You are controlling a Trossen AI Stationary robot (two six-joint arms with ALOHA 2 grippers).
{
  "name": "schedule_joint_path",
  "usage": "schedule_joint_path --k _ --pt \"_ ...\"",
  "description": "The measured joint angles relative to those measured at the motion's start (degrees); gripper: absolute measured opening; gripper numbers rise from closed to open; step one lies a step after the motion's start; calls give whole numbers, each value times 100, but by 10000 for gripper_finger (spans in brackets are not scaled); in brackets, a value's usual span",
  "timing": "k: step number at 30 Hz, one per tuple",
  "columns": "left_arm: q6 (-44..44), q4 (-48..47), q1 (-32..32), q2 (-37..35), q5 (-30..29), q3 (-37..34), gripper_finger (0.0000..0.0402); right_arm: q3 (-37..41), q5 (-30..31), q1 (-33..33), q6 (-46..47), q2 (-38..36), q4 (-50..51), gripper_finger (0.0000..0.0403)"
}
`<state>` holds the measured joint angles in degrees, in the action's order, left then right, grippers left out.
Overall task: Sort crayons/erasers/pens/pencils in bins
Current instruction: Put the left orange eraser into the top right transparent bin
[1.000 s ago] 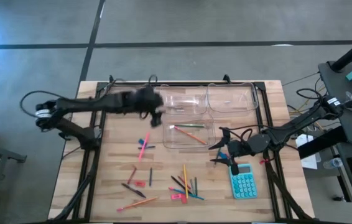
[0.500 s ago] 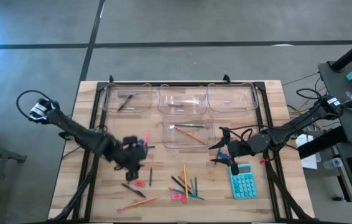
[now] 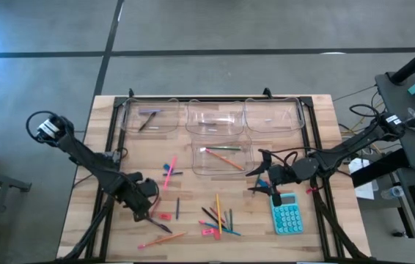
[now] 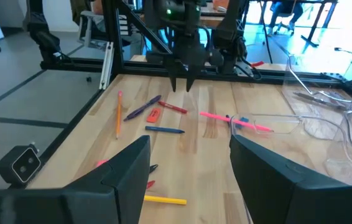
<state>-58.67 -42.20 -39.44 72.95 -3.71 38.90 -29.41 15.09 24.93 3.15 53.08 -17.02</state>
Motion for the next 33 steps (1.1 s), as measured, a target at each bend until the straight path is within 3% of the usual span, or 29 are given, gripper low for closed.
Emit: schedule_joint_path --k 12,18,27,33 --pt "-373 606 -7 118 334 -32 147 2 2 0 -28 0 5 210" --pt "-418 560 -12 162 941 227 147 4 2 0 -34 0 7 210" --pt "-339 571 -9 673 -4 1020 147 4 2 0 -28 0 3 210" --pt "481 587 6 1572 -116 1529 147 4 4 0 -21 0 3 210"
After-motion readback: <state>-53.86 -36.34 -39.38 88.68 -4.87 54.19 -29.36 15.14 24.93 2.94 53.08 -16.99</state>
